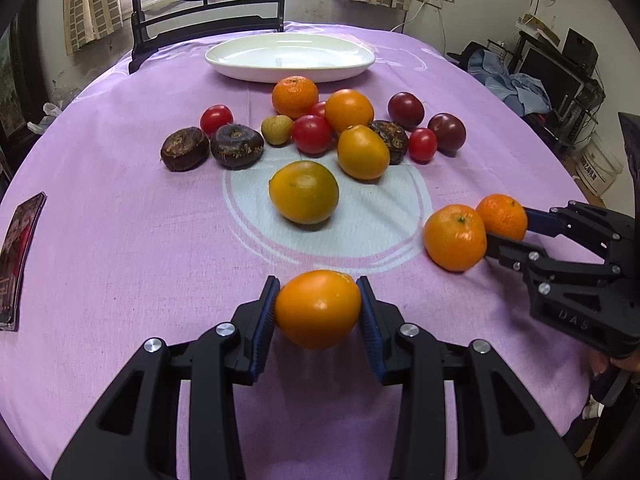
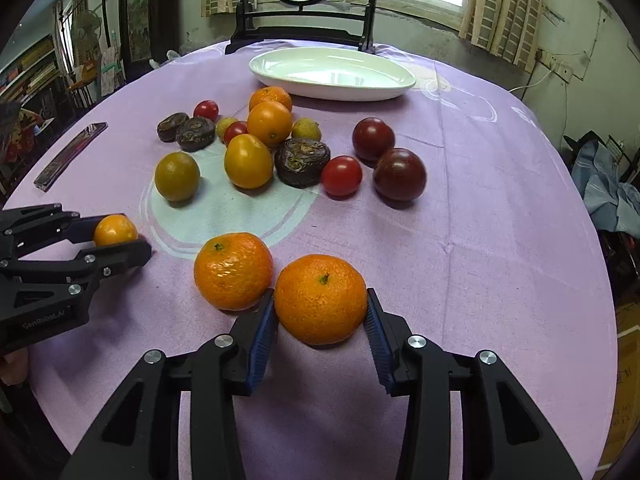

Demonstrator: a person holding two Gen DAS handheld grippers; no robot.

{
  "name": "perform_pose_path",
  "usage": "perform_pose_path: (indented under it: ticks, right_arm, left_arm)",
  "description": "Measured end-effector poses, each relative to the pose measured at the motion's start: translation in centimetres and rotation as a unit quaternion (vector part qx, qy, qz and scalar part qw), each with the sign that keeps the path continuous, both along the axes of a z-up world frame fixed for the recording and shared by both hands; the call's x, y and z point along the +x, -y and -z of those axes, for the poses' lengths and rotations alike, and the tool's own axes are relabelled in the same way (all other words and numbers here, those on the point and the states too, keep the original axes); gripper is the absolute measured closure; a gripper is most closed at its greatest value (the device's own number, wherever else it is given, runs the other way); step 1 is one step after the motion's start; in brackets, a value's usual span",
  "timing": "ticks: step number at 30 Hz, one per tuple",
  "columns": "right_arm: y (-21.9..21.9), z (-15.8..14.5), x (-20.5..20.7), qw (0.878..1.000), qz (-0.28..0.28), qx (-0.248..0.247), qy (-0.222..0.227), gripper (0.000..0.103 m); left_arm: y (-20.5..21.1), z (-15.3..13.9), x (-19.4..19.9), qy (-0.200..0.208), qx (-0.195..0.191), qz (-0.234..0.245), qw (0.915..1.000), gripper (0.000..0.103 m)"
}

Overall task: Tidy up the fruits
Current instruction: 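Carry both fruits to the white plate and open both tools to release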

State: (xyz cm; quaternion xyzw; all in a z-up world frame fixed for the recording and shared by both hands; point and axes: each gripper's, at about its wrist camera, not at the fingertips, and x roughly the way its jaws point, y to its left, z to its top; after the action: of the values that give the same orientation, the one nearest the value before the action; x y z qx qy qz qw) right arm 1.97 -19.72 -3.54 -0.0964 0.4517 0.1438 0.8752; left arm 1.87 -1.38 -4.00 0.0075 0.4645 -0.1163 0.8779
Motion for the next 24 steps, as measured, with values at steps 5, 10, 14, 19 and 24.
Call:
perform_pose_path:
  ticks: [5,10,14,19,24]
  right_arm:
    - [0.3,0.1,-0.1,1.0,0.002,0.004,-0.001,0.06]
    - [0.2,-0.8,0.0,1.0,-0.004,0.012,0.014,0.06]
    - [0.0,-3.3,1.3,0.999,-0.013,0.017,0.043,0.06]
    - [-1.5,-6.6,6.0,0.996,-0.026,0.026,0.086,0.06]
    - [-4.4,-6.8,13.6,0.995,-0.027,0.039,0.083,0.06]
  left_arm:
    - [0.3,0.0,-0.3,0.001,0.0,0.006,1.0,0.061]
    - [0.6,-0.1,-0.7,0.007,0.004,0.02,0.9998,0.065]
    - [0.3,-2.1,0.2,0.023,0.003,0.039,0.9989,0.065]
    - [-0.8,-7.2,5.8,0.073,0.006,0.03,0.9969,0.065]
    - [-1.2,-9.2,16.2,0.085,0.016,-0.025,0.996,0.065]
